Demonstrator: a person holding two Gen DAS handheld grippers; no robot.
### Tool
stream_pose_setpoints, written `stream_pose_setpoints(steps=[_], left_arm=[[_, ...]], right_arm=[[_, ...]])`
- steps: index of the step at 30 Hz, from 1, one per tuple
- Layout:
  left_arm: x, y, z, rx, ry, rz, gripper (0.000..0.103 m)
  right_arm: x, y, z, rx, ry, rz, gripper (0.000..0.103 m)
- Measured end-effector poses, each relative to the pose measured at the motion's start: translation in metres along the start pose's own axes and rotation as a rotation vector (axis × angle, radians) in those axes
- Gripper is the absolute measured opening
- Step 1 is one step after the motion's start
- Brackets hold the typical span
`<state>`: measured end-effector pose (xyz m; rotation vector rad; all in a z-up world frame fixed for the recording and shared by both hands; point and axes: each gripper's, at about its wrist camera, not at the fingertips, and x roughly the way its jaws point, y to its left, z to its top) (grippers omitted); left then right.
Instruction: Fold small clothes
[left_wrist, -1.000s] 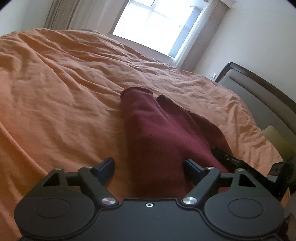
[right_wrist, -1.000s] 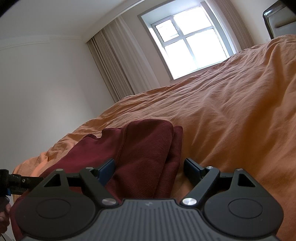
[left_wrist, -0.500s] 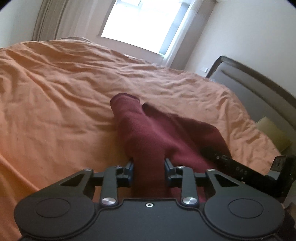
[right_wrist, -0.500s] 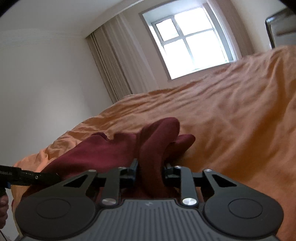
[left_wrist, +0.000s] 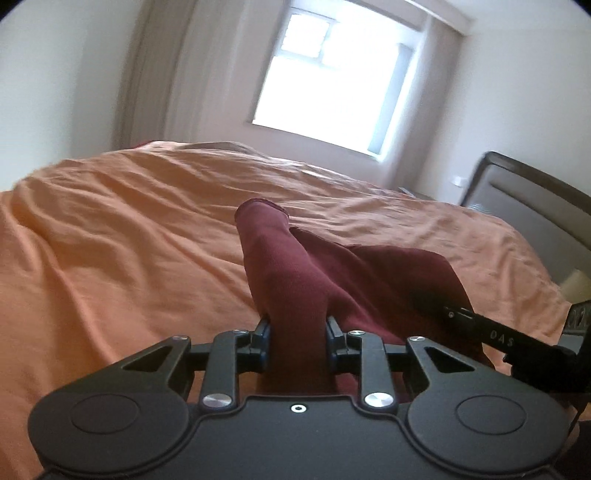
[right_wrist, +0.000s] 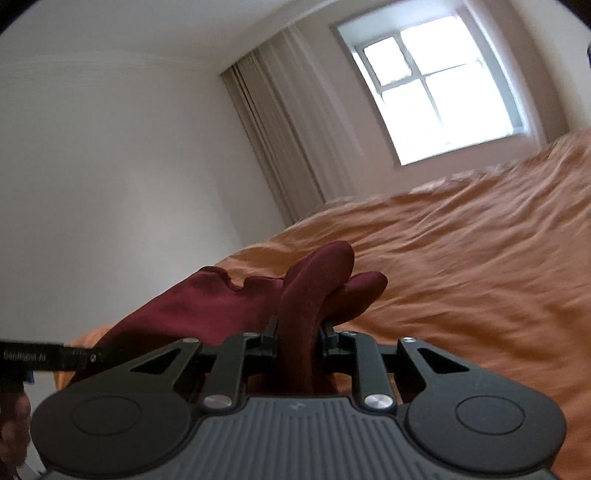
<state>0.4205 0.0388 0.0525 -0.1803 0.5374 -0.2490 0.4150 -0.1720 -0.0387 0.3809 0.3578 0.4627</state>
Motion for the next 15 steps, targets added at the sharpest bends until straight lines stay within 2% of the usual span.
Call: stream_pose_setpoints(steps=[5, 10, 13, 15], left_arm=[[0.011, 0.044, -0.002, -0.047, 0.049, 0.052, 0.031], [0.024, 0.072, -0.018, -0.126, 0.066, 0.031, 0.033], [0.028, 0.077, -0.023, -0.139, 0.06, 0.025, 0.035], [0.028, 0.076, -0.025, -0.141, 0.058, 0.027, 0.037]], right_arm=[[0.049, 0.021, -0.009, -0.001, 0.101, -0.023, 0.022], [0.056, 0.013, -0.023, -0.008, 0.136, -0.071, 0.028], [0.051, 0.007, -0.027, -0.013, 0.149, -0.086, 0.038], [0.048, 0.003, -0.026, 0.001, 0.143, -0.107, 0.053]])
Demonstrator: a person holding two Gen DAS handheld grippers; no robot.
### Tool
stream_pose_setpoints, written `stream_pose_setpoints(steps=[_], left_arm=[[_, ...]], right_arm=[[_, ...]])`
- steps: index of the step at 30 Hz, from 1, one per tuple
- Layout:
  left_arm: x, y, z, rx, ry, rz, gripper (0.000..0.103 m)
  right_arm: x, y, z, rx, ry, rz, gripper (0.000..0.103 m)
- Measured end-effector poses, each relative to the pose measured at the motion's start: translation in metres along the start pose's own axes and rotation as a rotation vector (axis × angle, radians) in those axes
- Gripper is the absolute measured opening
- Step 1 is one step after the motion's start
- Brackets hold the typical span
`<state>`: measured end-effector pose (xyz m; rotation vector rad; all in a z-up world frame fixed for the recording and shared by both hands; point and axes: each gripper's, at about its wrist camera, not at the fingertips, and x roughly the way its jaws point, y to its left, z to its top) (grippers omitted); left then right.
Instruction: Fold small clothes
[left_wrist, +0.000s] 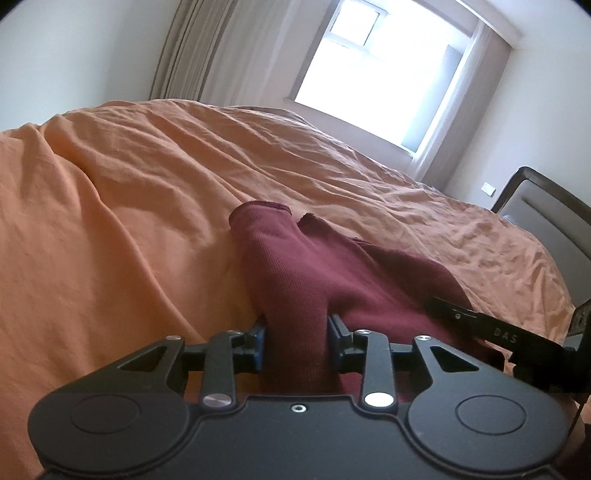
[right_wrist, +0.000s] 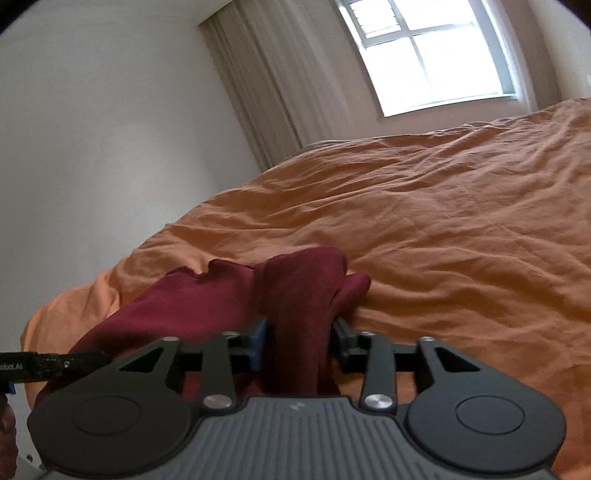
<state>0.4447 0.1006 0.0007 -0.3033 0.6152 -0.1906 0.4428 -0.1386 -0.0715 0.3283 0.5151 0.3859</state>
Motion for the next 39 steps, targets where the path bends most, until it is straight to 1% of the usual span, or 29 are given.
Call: stream_pose_setpoints(steps=[1, 3, 4, 5, 6, 7, 8, 9, 10, 11, 12, 14, 16, 21, 24, 29, 32, 35, 39], left_arm=[[0.0, 0.0, 0.0, -0.005, 0.001, 0.0, 0.039], [-0.003, -0.001, 0.0, -0.023, 0.002, 0.003, 0.041], [-0.007, -0.002, 0.0, -0.036, 0.0, 0.007, 0.044], [-0.011, -0.003, 0.0, -0.042, -0.002, 0.012, 0.052], [-0.015, -0.005, 0.0, -0.045, -0.003, 0.018, 0.057], [-0.022, -0.008, 0.0, -0.046, -0.008, 0.024, 0.066], [-0.031, -0.012, 0.0, -0.043, -0.022, 0.033, 0.069], [-0.04, -0.016, 0.0, -0.038, -0.039, 0.037, 0.071], [-0.05, -0.019, 0.0, -0.033, -0.057, 0.038, 0.074], [-0.06, -0.023, 0.0, -0.029, -0.072, 0.039, 0.081], [-0.071, -0.027, -0.001, -0.027, -0.09, 0.042, 0.084], [-0.095, -0.035, -0.003, -0.018, -0.133, 0.049, 0.098], [-0.118, -0.042, -0.006, -0.004, -0.171, 0.057, 0.101], [-0.172, -0.054, -0.024, 0.043, -0.228, 0.077, 0.102], [-0.198, -0.057, -0.042, 0.082, -0.251, 0.096, 0.102], [-0.232, -0.053, -0.077, 0.118, -0.265, 0.133, 0.102], [-0.25, -0.049, -0.101, 0.135, -0.279, 0.151, 0.102], [-0.264, -0.047, -0.126, 0.146, -0.29, 0.158, 0.102], [-0.277, -0.047, -0.156, 0.152, -0.298, 0.167, 0.102]], right_arm=[[-0.003, 0.0, 0.001, 0.01, -0.004, -0.019, 0.056], [-0.006, 0.003, 0.004, 0.022, -0.015, -0.041, 0.073], [-0.011, 0.004, 0.006, 0.028, -0.027, -0.042, 0.077], [-0.016, 0.007, 0.008, 0.031, -0.041, -0.041, 0.084], [-0.024, 0.011, 0.01, 0.03, -0.057, -0.042, 0.091], [-0.033, 0.014, 0.012, 0.026, -0.074, -0.04, 0.093], [-0.04, 0.018, 0.014, 0.021, -0.09, -0.036, 0.095], [-0.05, 0.022, 0.015, 0.014, -0.105, -0.03, 0.099], [-0.061, 0.027, 0.016, 0.009, -0.119, -0.023, 0.101], [-0.071, 0.031, 0.017, 0.004, -0.134, -0.015, 0.103], [-0.082, 0.036, 0.018, -0.003, -0.149, -0.008, 0.103], [-0.102, 0.047, 0.018, -0.019, -0.172, 0.004, 0.103], [-0.122, 0.058, 0.015, -0.035, -0.193, 0.009, 0.103], [-0.169, 0.087, -0.004, -0.056, -0.237, 0.039, 0.103], [-0.193, 0.104, -0.023, -0.054, -0.258, 0.05, 0.103], [-0.229, 0.128, -0.061, -0.061, -0.272, 0.056, 0.103], [-0.249, 0.136, -0.083, -0.075, -0.293, 0.047, 0.103], [-0.27, 0.141, -0.106, -0.101, -0.315, 0.014, 0.103], [-0.295, 0.151, -0.131, -0.166, -0.347, -0.039, 0.103]])
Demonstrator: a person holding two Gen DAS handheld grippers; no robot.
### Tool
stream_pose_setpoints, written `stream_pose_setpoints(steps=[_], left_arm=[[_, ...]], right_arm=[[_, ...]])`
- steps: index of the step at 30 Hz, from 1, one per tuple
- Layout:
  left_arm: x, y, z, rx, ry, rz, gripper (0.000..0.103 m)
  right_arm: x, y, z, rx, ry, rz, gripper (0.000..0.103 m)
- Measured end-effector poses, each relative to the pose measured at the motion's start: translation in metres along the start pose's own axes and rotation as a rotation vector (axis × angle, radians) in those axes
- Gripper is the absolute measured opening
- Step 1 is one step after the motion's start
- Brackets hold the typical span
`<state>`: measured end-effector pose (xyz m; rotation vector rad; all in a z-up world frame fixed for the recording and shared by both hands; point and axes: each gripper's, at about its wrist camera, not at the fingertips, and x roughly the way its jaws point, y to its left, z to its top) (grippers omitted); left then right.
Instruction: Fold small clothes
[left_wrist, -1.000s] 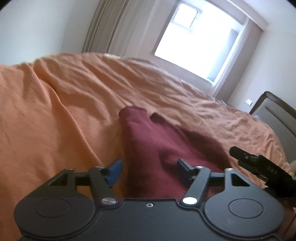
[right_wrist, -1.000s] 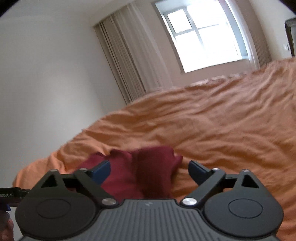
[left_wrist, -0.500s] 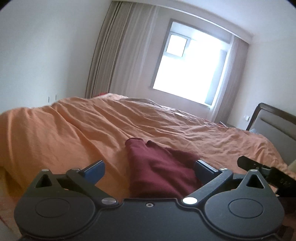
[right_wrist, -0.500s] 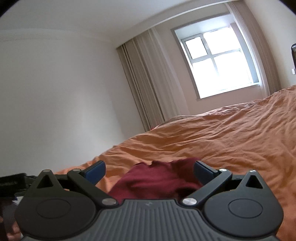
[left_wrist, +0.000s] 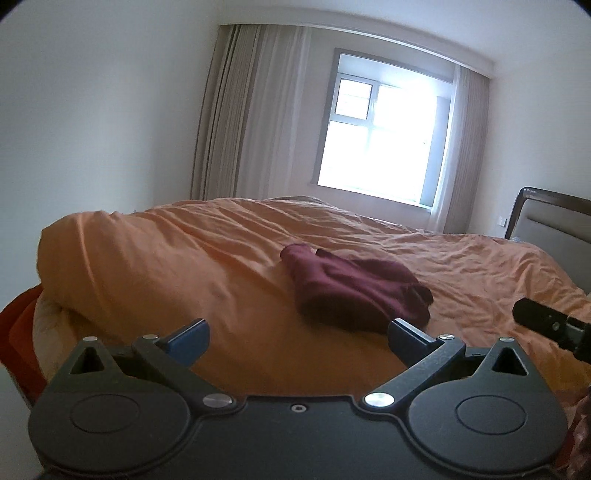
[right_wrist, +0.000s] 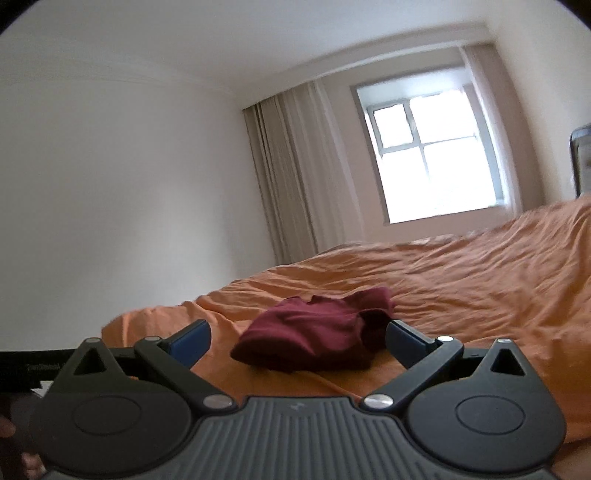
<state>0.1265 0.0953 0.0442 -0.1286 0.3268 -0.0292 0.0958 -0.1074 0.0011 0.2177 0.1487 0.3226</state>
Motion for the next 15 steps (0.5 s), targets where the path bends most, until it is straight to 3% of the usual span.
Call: stream_pose_setpoints(steps=[5, 15], left_arm=[[-0.024, -0.009, -0.021, 0.014, -0.015, 0.003, 0.102], [-0.056, -0.015, -0.047, -0.014, -0.024, 0.068, 0.102]], right_arm=[[-0.034, 0.012, -0.013, -0.082, -0.03, -0.035, 0.103], [-0.066, 0.023, -0.034, -0.148, -0.025, -0.016, 0.103]])
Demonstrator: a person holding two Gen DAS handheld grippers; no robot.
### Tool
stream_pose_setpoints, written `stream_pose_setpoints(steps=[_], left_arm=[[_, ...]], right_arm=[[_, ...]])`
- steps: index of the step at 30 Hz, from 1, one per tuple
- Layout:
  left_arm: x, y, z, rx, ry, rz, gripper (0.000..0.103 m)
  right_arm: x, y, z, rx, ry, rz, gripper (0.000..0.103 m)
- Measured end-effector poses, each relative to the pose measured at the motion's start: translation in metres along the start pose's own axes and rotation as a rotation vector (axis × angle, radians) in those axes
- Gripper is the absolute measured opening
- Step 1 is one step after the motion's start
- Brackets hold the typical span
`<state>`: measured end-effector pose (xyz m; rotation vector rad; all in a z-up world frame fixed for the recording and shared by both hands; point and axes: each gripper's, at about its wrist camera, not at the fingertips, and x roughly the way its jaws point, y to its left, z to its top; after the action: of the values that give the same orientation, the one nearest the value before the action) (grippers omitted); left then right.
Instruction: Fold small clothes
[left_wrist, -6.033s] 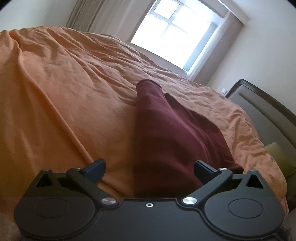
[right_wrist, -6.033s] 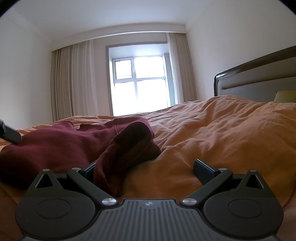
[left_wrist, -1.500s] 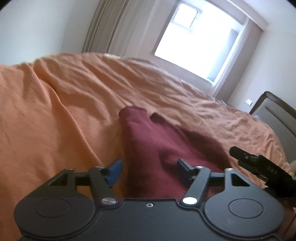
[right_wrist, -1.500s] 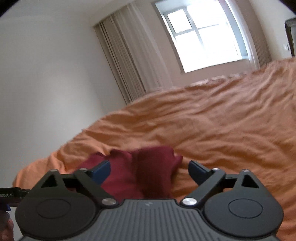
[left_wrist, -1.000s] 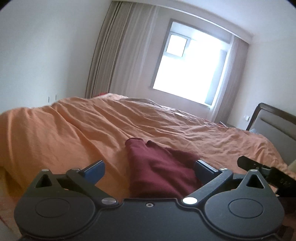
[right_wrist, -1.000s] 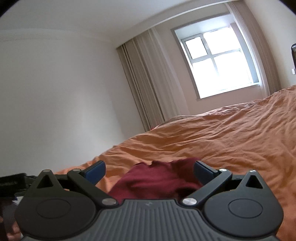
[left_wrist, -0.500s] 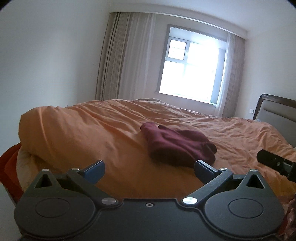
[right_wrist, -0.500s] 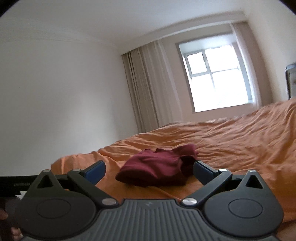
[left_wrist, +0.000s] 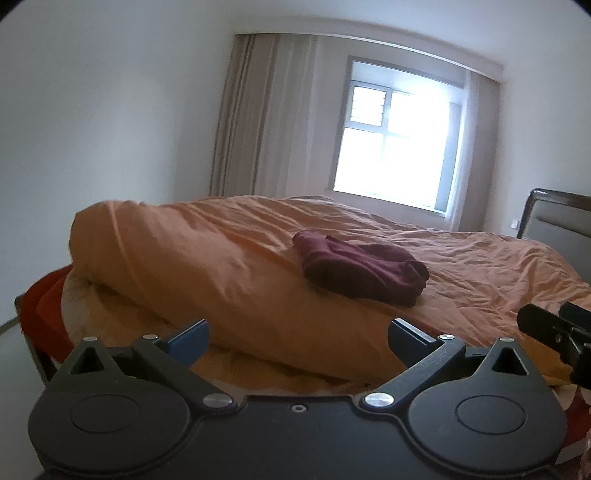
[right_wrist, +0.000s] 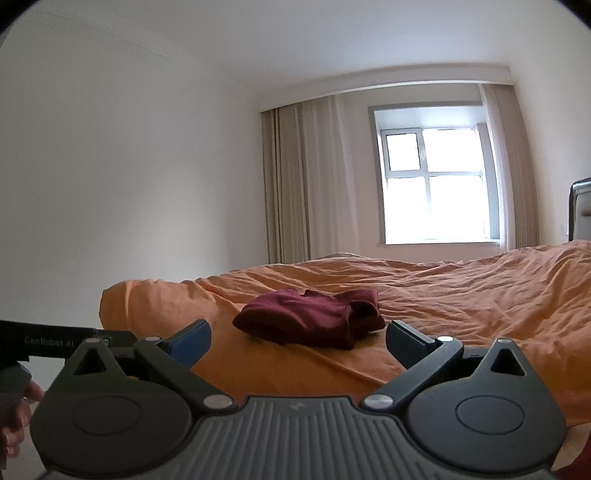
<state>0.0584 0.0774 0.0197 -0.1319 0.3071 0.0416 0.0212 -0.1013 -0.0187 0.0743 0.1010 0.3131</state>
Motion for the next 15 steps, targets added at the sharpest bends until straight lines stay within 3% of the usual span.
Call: stream_pose_setpoints(steps=[15], left_arm=[[-0.016, 0.004, -0.007, -0.009, -0.005, 0.035, 0.102]], right_arm=[[-0.013, -0.007, -0.009, 0.032, 0.002, 0.007, 0.103]])
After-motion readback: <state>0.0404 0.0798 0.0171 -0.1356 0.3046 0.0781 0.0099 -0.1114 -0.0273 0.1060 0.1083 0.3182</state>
